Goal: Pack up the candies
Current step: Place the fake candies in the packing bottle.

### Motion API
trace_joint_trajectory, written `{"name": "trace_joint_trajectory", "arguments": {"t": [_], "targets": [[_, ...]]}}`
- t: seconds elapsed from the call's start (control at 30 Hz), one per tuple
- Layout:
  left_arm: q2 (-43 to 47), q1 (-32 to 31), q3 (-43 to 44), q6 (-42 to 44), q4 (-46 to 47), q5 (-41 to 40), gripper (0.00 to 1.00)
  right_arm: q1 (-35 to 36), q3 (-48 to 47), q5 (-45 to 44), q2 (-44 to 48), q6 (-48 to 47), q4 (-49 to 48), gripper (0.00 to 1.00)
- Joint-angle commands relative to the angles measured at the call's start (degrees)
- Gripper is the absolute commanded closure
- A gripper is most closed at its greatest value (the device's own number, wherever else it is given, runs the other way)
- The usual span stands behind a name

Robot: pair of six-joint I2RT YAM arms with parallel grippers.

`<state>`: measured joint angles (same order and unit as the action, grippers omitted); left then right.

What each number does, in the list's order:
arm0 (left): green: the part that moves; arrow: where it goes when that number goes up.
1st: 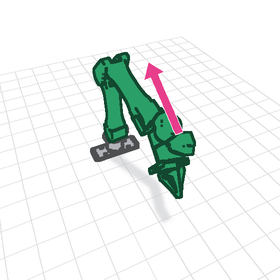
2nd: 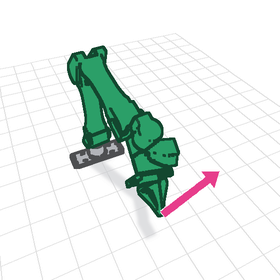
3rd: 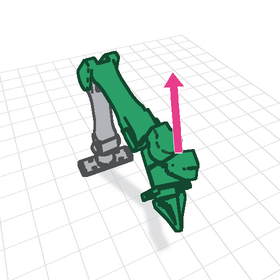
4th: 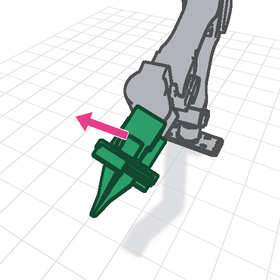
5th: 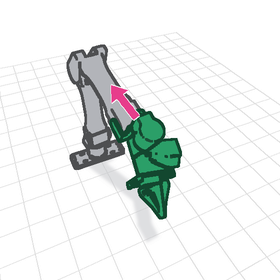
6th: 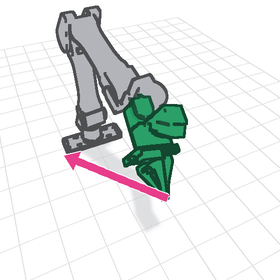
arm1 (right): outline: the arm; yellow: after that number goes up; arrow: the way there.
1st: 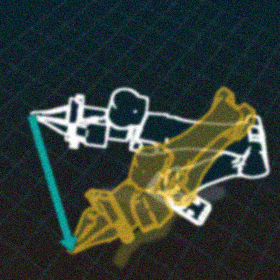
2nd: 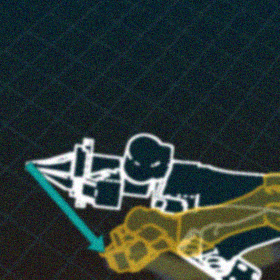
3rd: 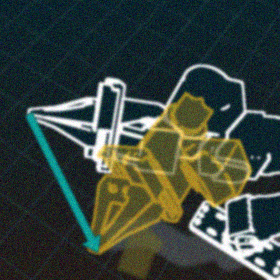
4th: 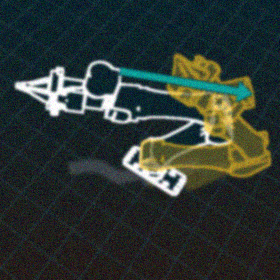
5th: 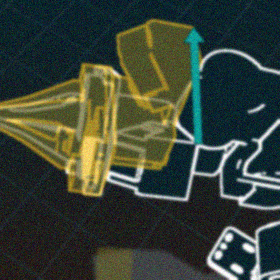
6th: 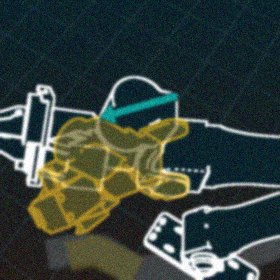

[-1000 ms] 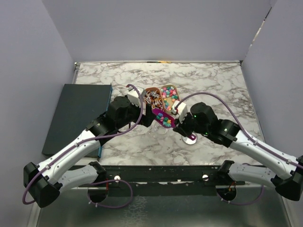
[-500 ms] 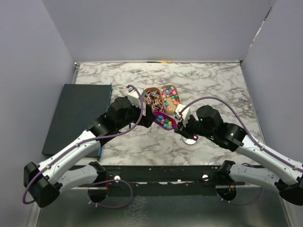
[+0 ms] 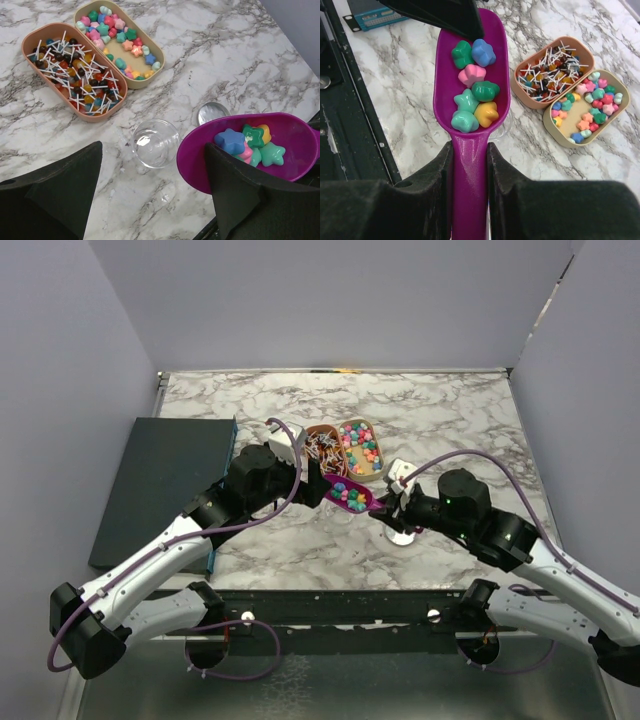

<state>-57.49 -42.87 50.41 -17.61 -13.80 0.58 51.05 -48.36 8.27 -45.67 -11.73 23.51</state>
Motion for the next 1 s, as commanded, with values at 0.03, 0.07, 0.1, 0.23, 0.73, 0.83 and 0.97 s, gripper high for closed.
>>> {"name": "trace_joint_trajectory", "arguments": {"t": [0.03,0.07,0.1,0.23,0.73,0.83,0.97], "targets": [[-0.78,0.23,-1.56,0.60,-2.02,-1.24,0.17,0.48,0.17,5.15,1.83,2.49,-11.29,0.99],[-0.71,0.21,-1.70,0.63,-2.02,-1.20,0.17,0.49,0.20,5.30,1.78,2.72,-11.64,0.99],[-0.57,0.21,-1.80,0.57,-2.02,-1.22,0.17,0.53,0.20,5.56,1.67,2.88,-11.89,0.99],[-0.07,0.24,-1.58,0.55,-2.08,-1.81,0.17,0.50,-1.12,2.84,-0.16,2.70,-8.73,0.99],[6.30,0.17,1.82,2.82,-5.05,-15.42,0.11,0.48,-10.21,-4.27,-9.47,3.63,13.48,0.99],[8.01,0.17,1.69,3.50,-4.95,-18.53,0.11,0.48,-10.70,-5.87,-10.46,3.48,16.96,0.99],[9.38,0.16,1.30,4.69,-4.89,-21.51,0.11,0.46,-11.23,-6.67,-12.11,2.20,21.69,0.99]]}}
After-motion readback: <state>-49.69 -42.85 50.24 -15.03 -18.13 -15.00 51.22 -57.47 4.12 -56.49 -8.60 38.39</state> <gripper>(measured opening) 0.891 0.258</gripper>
